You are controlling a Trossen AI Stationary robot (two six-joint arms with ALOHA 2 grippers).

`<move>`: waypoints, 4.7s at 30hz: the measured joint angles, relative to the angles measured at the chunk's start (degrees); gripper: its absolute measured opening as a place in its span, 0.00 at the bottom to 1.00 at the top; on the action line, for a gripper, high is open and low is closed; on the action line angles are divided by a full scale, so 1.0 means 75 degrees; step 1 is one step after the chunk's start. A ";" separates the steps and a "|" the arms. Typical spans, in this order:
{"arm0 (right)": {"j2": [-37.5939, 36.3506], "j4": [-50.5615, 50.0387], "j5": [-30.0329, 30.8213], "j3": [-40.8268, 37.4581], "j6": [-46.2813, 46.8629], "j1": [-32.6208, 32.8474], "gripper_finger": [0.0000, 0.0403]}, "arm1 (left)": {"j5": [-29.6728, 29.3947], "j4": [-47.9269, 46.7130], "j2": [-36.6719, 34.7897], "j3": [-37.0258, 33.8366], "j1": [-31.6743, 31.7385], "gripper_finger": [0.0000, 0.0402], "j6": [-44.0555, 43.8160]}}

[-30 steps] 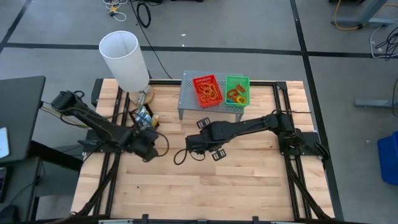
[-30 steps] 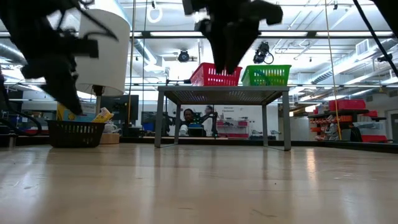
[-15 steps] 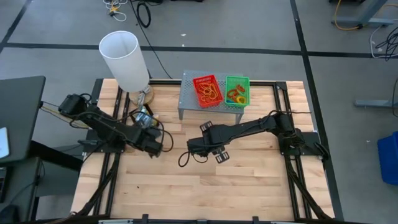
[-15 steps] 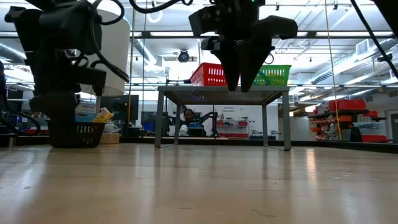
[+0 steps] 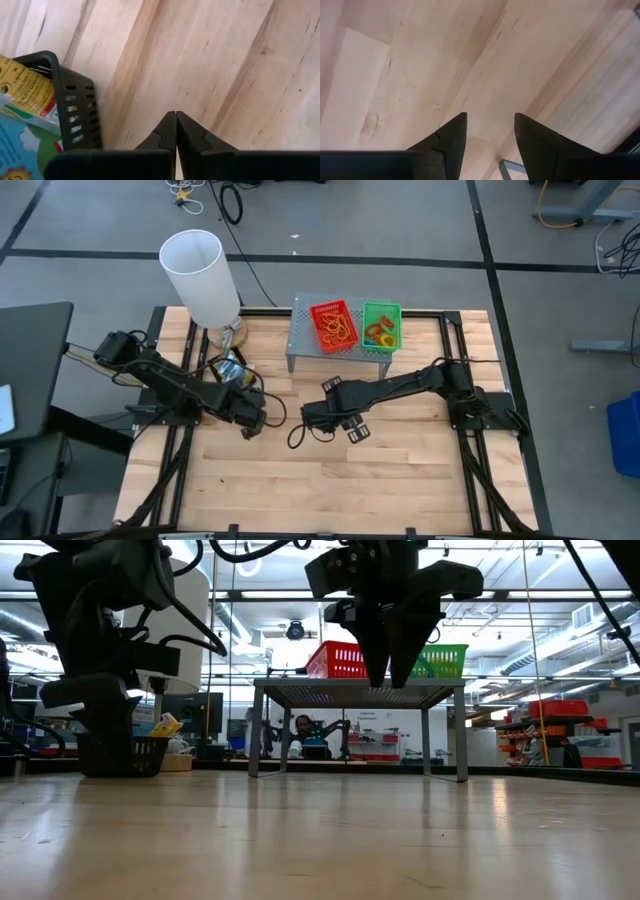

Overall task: Pick & Place Office Desk Supplies
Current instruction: Put the black bin on the shelf

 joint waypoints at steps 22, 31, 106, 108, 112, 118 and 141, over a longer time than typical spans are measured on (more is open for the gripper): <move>0.0000 -0.0175 -0.0739 0.0000 0.0000 0.0012 0.43 | -0.0455 -0.3458 0.0055 0.1824 0.1076 0.64 0.0013; -0.0003 -0.0198 -0.0739 0.0000 -0.0002 0.0012 0.43 | 0.0076 -0.3237 0.0366 0.1824 0.1933 0.66 0.0716; -0.0003 0.0572 -0.1568 0.0000 -0.0195 0.0054 0.43 | -0.2465 -0.0812 0.1096 0.3963 -0.2994 0.45 0.3186; -0.0003 0.0659 -0.1594 0.0000 -0.0168 0.0082 0.43 | -0.2472 -0.0479 0.0767 0.3963 -0.3385 0.31 0.3271; -0.0003 0.0843 -0.1625 0.0000 -0.0175 0.0169 0.43 | -0.2397 0.0416 0.0126 0.3963 -0.4252 0.04 0.3681; -0.0003 0.1376 -0.2072 0.0000 -0.0192 0.0253 0.43 | -0.1387 0.3325 -0.0924 0.2989 -0.5161 0.01 0.5349; 0.0178 0.6508 -0.3110 0.0013 0.0654 0.0458 0.43 | -0.0529 0.6488 -0.7077 -0.3046 -0.4234 0.00 0.6907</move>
